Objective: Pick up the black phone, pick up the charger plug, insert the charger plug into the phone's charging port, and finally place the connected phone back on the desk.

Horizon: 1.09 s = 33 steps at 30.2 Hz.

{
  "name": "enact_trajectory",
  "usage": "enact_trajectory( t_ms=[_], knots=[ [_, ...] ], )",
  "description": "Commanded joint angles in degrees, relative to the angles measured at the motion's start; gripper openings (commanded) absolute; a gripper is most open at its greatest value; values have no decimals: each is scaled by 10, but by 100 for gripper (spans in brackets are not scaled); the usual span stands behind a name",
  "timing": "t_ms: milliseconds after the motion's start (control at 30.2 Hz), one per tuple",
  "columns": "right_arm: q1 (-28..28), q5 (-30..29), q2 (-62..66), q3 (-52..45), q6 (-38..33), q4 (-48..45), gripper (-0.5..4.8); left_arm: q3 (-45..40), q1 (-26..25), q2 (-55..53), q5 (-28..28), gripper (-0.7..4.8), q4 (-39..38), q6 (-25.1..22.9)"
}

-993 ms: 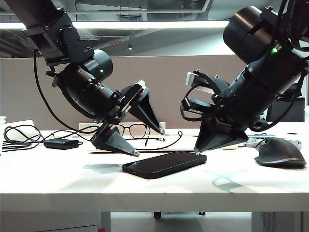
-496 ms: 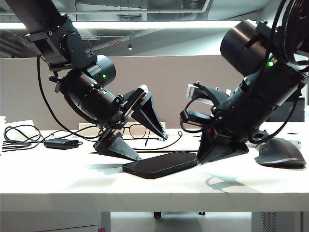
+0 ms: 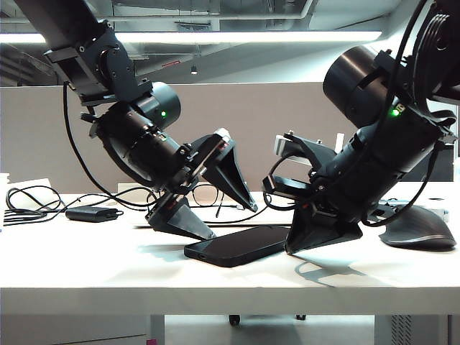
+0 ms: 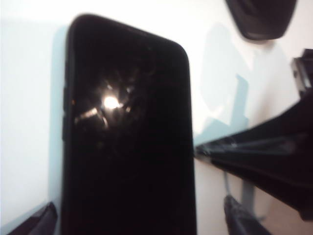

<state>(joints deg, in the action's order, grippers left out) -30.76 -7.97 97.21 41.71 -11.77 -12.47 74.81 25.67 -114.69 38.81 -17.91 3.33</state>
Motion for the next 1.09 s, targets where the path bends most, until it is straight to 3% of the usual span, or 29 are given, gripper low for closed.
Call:
enact_trajectory(
  t_ms=[33, 232, 397, 960, 1092],
  knots=[
    [1, 3, 2, 0, -2, 8, -6, 1, -1, -1, -29, 479, 12, -6],
    [2, 8, 2, 0, -2, 8, -6, 1, -1, -1, -43, 479, 15, -6],
    [2, 49, 2, 0, -2, 9, -6, 1, 5, -8, -56, 479, 14, -5],
    [4, 15, 34, 0, -2, 2, -6, 1, 8, -30, 38, 479, -38, -6],
    [5, -2, 34, 0, -2, -12, -6, 1, 8, -30, 83, 479, -39, -5]
  ],
)
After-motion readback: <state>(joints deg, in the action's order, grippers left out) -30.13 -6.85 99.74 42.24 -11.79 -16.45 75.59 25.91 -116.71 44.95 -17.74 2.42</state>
